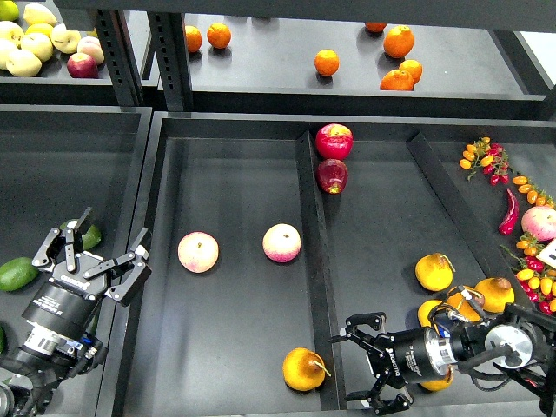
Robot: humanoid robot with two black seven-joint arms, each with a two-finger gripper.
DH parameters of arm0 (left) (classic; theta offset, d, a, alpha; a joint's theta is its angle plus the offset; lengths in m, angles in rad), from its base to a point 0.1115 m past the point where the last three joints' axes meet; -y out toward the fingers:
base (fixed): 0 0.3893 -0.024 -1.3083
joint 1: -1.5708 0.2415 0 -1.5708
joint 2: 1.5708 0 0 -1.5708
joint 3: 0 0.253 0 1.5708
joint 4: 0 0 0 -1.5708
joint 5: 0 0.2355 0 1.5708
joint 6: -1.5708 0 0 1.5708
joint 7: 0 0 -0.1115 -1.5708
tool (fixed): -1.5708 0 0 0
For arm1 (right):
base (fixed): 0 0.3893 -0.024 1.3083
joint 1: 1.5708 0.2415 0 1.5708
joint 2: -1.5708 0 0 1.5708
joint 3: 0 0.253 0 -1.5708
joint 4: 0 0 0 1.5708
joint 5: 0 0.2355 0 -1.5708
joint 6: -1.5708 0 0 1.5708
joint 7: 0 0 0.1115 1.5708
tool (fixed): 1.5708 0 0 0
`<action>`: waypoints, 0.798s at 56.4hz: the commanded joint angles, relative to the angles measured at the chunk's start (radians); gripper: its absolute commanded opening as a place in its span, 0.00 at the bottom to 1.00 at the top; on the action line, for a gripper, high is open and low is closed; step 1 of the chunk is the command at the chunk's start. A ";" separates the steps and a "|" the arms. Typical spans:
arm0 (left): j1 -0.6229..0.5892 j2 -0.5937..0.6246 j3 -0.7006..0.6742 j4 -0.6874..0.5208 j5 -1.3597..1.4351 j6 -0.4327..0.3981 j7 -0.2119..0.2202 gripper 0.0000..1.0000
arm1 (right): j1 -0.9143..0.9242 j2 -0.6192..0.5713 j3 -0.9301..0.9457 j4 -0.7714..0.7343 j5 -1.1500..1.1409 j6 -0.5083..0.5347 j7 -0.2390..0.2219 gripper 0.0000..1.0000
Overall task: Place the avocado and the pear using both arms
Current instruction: 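Lower the right gripper and close it around the yellow pear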
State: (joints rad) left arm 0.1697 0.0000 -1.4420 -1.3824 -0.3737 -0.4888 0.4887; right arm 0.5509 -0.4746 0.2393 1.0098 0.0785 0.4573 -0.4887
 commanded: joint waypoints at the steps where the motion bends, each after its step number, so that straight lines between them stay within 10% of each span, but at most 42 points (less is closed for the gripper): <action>1: 0.002 0.000 0.006 -0.001 0.002 0.000 0.000 0.98 | 0.001 0.054 0.005 -0.056 0.000 0.000 0.000 1.00; 45: 0.014 0.000 0.020 -0.001 0.002 0.000 0.000 0.98 | 0.021 0.200 0.009 -0.243 0.001 0.000 0.000 1.00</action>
State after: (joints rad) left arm 0.1840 0.0000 -1.4229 -1.3837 -0.3704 -0.4887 0.4887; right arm 0.5722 -0.2964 0.2484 0.7862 0.0797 0.4572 -0.4886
